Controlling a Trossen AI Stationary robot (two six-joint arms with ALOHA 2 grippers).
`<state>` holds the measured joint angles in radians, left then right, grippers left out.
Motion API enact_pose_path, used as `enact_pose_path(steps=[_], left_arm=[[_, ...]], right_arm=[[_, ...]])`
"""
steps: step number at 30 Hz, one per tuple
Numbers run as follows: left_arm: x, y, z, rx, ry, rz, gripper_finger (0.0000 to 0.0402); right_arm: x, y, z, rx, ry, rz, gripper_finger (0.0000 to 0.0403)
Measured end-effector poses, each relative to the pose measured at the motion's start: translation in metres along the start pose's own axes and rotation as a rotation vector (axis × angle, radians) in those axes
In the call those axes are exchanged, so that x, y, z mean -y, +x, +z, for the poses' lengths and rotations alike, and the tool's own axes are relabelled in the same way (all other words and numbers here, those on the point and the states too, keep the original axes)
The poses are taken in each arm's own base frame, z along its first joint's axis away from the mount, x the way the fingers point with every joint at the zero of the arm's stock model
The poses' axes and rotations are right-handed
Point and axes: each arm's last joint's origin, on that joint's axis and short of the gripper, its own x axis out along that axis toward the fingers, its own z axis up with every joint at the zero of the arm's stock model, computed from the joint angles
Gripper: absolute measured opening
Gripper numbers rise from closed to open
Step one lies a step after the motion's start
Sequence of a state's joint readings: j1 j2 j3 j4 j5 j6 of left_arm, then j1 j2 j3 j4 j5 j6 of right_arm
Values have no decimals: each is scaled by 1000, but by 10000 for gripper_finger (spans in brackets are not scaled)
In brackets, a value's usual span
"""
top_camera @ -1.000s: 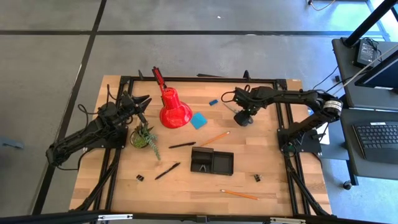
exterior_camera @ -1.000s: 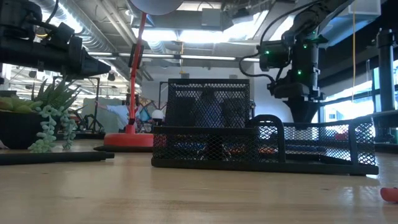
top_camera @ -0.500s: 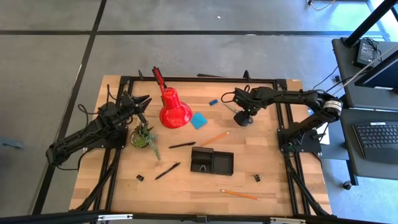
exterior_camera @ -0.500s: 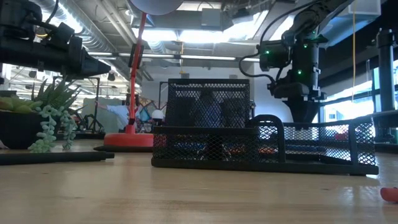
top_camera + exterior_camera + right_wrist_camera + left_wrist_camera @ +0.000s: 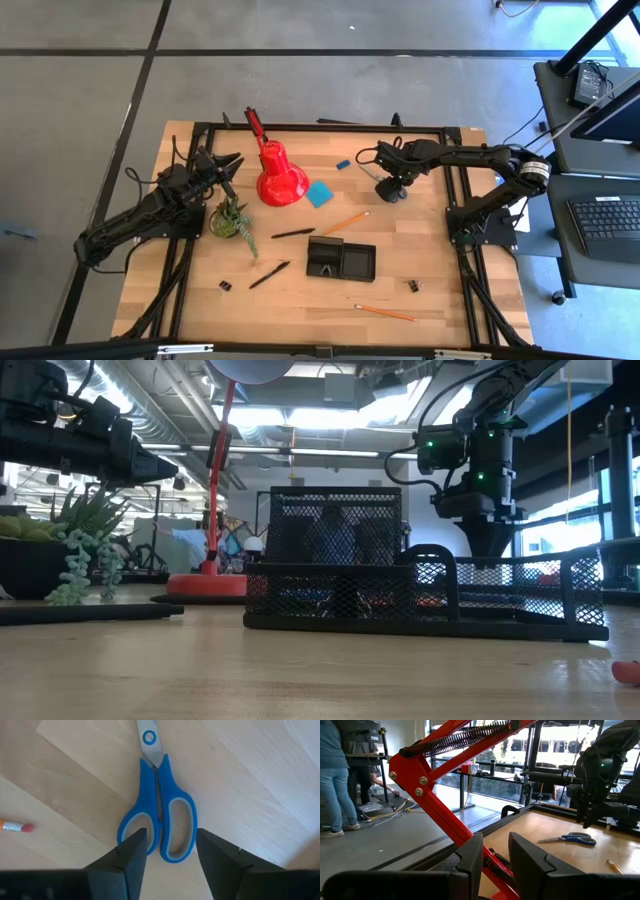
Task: Pick and place office supplies into organizer
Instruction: Put the blue scissors into the desk organizer
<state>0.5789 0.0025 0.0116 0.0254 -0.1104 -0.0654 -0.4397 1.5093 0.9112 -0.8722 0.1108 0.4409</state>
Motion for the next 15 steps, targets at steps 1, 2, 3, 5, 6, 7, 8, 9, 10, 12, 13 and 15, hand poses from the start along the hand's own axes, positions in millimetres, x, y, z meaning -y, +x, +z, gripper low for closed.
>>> enact_pose_path(steps=[1, 2, 3, 5, 6, 7, 8, 9, 10, 12, 13, 15], left_arm=[[0, 0, 0, 0, 0, 0, 88], [0, 0, 0, 0, 0, 0, 88], [0, 0, 0, 0, 0, 0, 88], [0, 0, 0, 0, 0, 0, 88], [0, 0, 0, 0, 0, 0, 88], [0, 0, 0, 0, 0, 0, 88], [0, 0, 0, 0, 0, 0, 88], [0, 0, 0, 0, 0, 0, 88], [0, 0, 0, 0, 0, 0, 88], [0, 0, 0, 0, 0, 0, 88], [0, 0, 0, 0, 0, 0, 88], [0, 0, 0, 0, 0, 0, 88]], right_arm=[[0, 0, 0, 0, 2, 0, 173], [0, 0, 0, 0, 3, 0, 173], [0, 0, 0, 0, 3, 0, 172], [0, 0, 0, -1, 3, 0, 172], [0, 0, 0, -1, 3, 0, 172], [0, 0, 0, -1, 2, 0, 172], [-1, 0, -1, -1, -1, 2, 172], [-2, 0, -1, -3, -5, 7, 172], [-4, 0, -2, -4, -13, 10, 172], [-7, -1, -3, -6, -29, 18, 172], [-9, -1, -4, -6, -35, 19, 172], [-11, -1, -5, -7, -42, 23, 172]])
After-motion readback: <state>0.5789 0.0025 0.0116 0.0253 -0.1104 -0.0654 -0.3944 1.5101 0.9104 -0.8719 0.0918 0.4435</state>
